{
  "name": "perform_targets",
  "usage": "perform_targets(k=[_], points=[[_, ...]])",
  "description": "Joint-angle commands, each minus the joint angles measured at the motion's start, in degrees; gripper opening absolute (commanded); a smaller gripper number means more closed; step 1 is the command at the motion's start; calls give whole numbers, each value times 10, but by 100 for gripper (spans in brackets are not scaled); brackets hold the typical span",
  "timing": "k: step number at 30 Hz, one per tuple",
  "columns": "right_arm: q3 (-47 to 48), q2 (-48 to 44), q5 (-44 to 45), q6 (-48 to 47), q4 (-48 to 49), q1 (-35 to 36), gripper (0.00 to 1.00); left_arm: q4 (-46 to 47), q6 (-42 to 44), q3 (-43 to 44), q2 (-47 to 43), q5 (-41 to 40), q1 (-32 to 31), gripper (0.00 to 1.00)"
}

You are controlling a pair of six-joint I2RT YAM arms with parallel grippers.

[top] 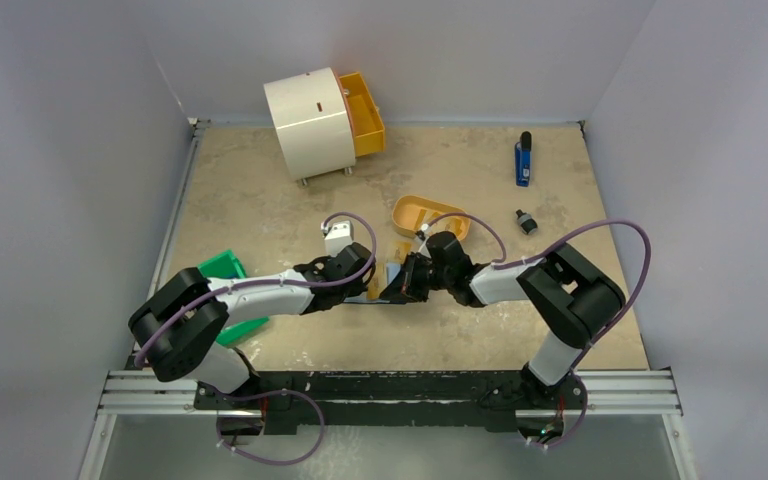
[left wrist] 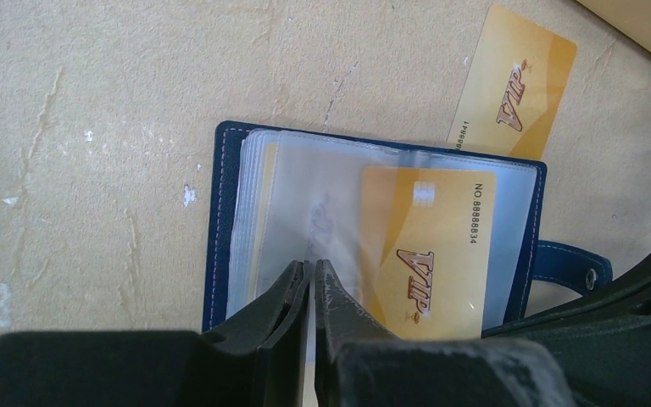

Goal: Put the credit cards into the card holder
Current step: Insert the credit card into the card holder.

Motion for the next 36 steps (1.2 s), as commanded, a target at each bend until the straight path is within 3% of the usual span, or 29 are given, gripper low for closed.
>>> perform_targets(k=[1,27,36], points=[[-5,4,28,5,-5,-5,0,-19,0,-12,-4,8,2,6],[35,47,-43,-28,42,2,0,-17,-4,1,2,18,2,8],[46,49,-38,-38,13,3,0,-63,4,17,-53,8,19,16]])
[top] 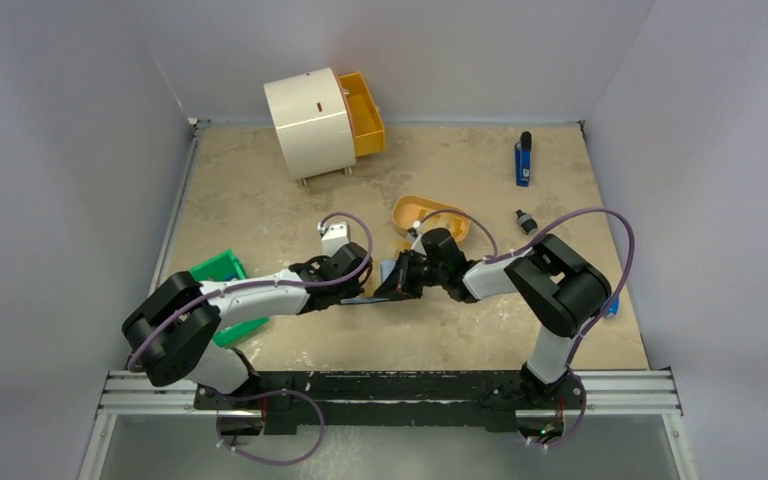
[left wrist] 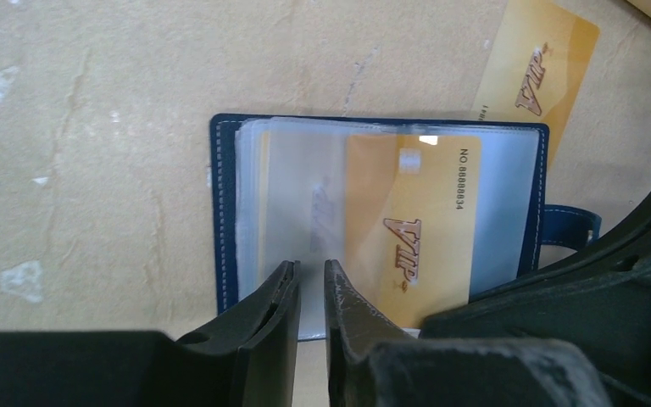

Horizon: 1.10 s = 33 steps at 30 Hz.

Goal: Put the credit cards into the card holder
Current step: Insert the credit card into the card holder.

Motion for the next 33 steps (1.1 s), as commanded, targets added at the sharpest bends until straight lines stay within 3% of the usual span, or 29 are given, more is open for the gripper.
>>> perform_targets(k=[1,7,16,26,33], points=[[20,1,-1,-24,-26,4,0,-44,5,19,-47,-4,20,17],[37,-8,17,-51,-77,4,0,-62,4,2,-84,-22,51,17],[67,-10,31,-89,-150,5,0,-43,-9,-29,-54,-16,81,12],[96,-14,52,-116,-206,10,24,-6,-8,-31,3,22,83,3],[135,-12,77,-143,-257,18,29,16,-6,-36,6,42,83,2]])
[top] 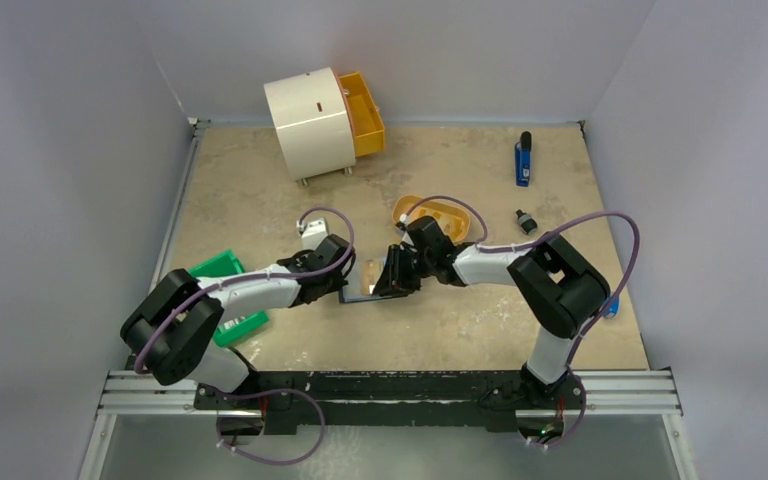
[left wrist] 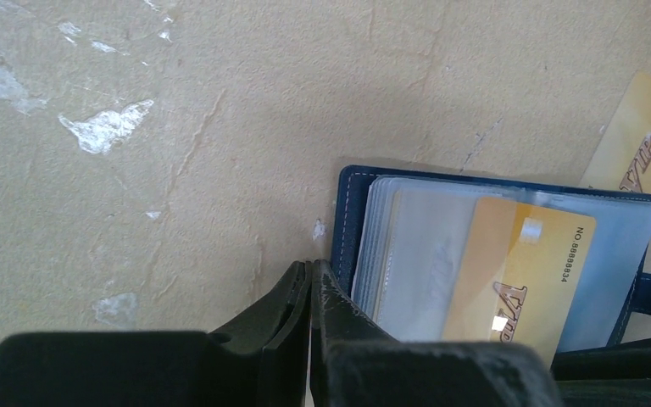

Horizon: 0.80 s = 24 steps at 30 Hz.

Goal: Put the credit cards into the card holder
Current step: Insert the credit card into the card holder.

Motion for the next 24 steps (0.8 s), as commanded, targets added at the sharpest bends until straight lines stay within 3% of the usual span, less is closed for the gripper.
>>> perform_targets(k=[1,11,18,24], points=[[36,-10,38,-37,-55,6,29,20,0,-7,9,34,3,2],[104,3,73,-106,-147,20,31,41,3,-7,19,50,2,2],[108,-41,115,-131,-229,21,43,35,3,-3,18,37,2,2],[98,-72,141,-119,-270,20,49,41,0,-4,24,39,2,2]])
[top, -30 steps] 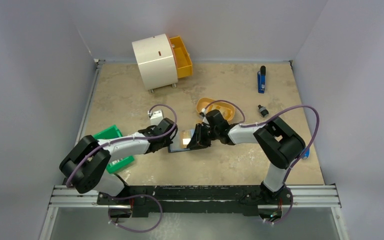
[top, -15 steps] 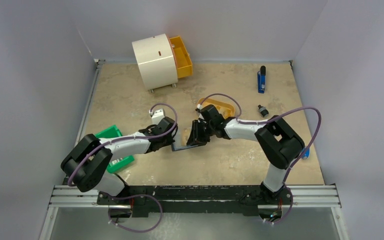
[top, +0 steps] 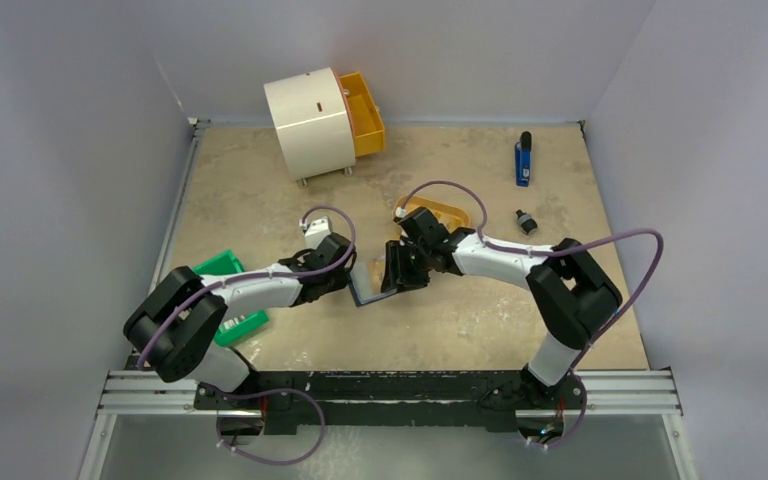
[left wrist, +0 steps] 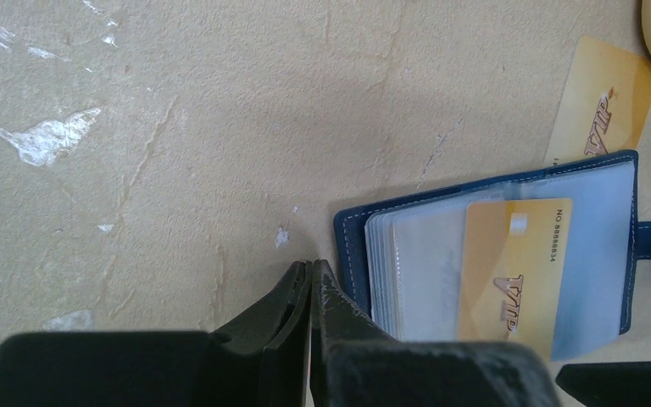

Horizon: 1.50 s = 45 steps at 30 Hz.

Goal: Put the credit cards into the card holder
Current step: Insert the credit card into the card holder.

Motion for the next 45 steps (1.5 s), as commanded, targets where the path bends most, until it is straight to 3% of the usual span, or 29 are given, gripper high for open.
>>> perform_targets(k=[1,10,22,45], points=[[7,-40,38,-5,-42,3,49,3,0,-4,14,13,0,2],[43,-52,112,2,-51,-8,49,8,-3,-8,13,16,0,2],[109,39,87,-12,-25,-25,49,16,-8,-18,8,22,0,1],[113,86,34,-37,8,-26,46,23,-9,-21,9,28,0,2]])
